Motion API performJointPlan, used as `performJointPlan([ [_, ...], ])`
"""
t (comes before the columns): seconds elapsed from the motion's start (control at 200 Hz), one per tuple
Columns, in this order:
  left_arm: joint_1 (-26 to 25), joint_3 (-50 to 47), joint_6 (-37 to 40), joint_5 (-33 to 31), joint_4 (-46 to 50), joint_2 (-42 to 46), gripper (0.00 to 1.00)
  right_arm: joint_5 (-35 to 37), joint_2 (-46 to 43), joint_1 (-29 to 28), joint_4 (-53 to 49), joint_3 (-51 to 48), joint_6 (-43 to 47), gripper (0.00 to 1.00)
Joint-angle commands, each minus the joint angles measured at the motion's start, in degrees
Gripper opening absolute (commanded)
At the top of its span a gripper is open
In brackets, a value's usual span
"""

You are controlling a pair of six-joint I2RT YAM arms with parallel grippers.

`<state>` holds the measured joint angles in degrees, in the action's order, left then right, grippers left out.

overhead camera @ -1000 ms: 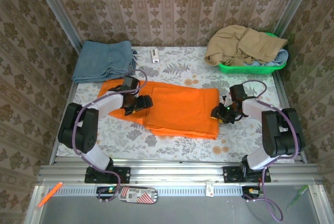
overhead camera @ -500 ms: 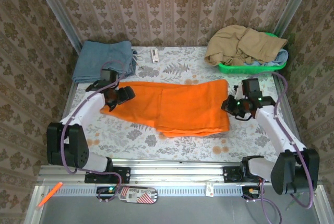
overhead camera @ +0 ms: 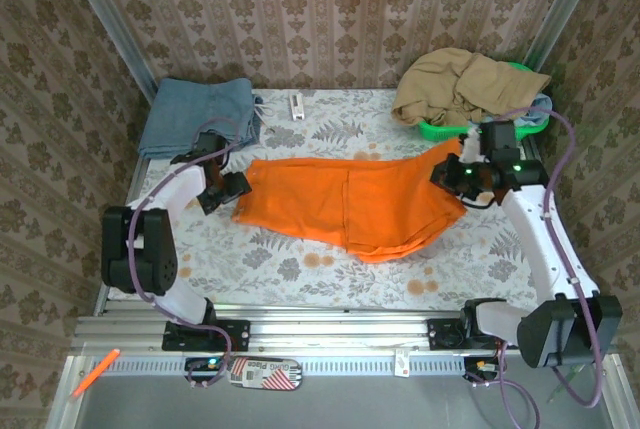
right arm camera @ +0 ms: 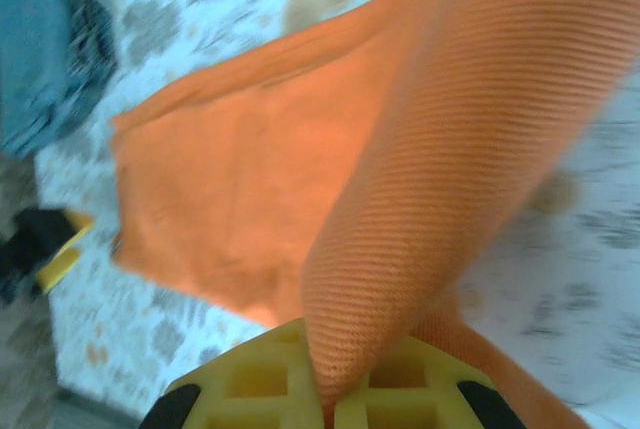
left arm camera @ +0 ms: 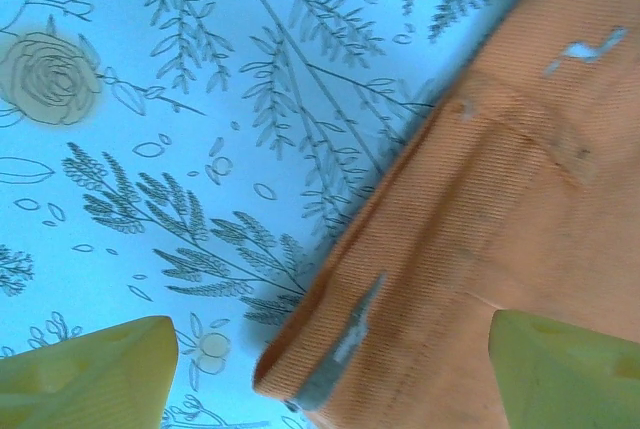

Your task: Fold and stack the trousers

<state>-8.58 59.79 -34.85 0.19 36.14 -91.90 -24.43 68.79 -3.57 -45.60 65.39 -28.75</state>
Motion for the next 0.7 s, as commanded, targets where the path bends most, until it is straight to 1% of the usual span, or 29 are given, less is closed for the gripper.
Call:
performJointPlan([
  [0.0, 0.77, 0.68, 0.88, -3.84, 1.85, -1.28, 0.82, -1.99, 2.82, -9.13, 5.84, 4.77, -5.40, 0.00],
  [0.02, 0.91, 0.68, 0.64, -3.60, 2.02, -1.27, 0.82, -1.42, 3.91, -10.85, 5.98, 5.85, -6.05, 0.00],
  [0.07, 0.93, 0.18, 0.57, -3.03, 1.68, -0.25, 0.81, 2.77, 7.14, -15.72, 5.39, 9.49, -6.51, 0.00],
  [0.13, 1.01, -0.86, 0.36, -1.95, 1.41, 2.08, 0.82, 6.37, 13.80, -20.98, 3.38, 15.14, -6.23, 0.00],
  [0.225, 2.33, -1.77, 0.23, -0.47, 2.35, 5.86, 0.82, 8.39, 22.41, -27.22, 3.79, 22.88, -7.64, 0.00],
  [0.3, 4.09, -2.53, 0.33, 0.88, 2.91, 8.91, 0.83, 9.18, 29.89, -30.98, 2.88, 29.84, -8.20, 0.00],
  [0.44, 7.96, -3.35, 0.49, 3.79, 3.77, 12.73, 0.83, 9.83, 43.30, -35.79, 0.50, 43.54, -9.94, 0.00],
  [0.545, 9.89, -4.60, -0.11, 6.17, 3.24, 14.08, 0.83, 8.78, 52.35, -38.51, -1.51, 53.48, -11.24, 0.00],
  [0.695, 10.52, -6.55, -2.12, 6.68, 0.80, 12.45, 0.82, 8.43, 60.36, -40.49, -2.20, 63.49, -13.45, 0.00],
])
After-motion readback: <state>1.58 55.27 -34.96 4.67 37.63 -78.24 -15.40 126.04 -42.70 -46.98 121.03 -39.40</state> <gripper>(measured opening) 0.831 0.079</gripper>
